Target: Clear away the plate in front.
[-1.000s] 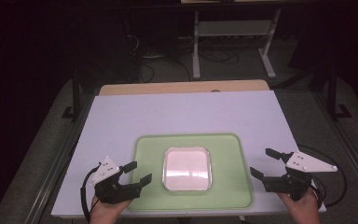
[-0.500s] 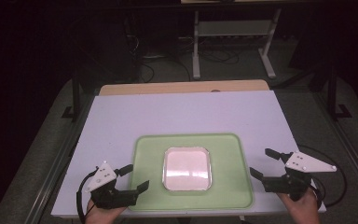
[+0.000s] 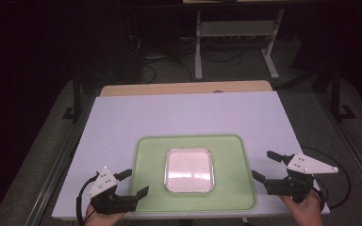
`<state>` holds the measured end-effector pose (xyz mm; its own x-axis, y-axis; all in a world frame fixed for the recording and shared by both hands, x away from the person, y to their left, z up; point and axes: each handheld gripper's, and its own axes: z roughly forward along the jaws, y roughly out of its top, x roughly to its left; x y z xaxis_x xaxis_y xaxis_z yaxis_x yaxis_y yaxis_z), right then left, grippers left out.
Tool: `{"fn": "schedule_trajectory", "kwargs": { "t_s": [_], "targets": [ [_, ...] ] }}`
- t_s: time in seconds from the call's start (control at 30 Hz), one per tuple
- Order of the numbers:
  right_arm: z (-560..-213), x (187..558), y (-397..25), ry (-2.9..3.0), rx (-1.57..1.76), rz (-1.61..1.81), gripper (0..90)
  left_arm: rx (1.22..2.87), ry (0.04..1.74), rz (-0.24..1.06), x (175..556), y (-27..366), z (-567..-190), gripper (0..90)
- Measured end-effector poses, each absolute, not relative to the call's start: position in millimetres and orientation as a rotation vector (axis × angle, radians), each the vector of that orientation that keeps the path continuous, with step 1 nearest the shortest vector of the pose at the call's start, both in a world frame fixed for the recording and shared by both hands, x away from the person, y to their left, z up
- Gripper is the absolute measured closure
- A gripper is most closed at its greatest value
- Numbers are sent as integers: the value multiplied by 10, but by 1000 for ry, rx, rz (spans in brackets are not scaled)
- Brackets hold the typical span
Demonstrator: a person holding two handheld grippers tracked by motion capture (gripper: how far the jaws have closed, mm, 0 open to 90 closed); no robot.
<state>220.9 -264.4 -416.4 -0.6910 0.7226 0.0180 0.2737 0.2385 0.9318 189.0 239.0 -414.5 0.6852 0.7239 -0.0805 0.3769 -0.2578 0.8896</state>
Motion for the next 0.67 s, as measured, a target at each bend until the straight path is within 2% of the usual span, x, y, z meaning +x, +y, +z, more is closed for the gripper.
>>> {"fn": "schedule_trajectory", "kwargs": {
  "t_s": [0.23,0.67],
  "targets": [
    [-4187,2216,-2639,2118,914,1447,135,1911,848,466,1860,2405,-4191,170],
    [-4187,2218,-2641,2125,907,1446,135,1916,846,462,1876,2400,-4216,170]
  ]
}}
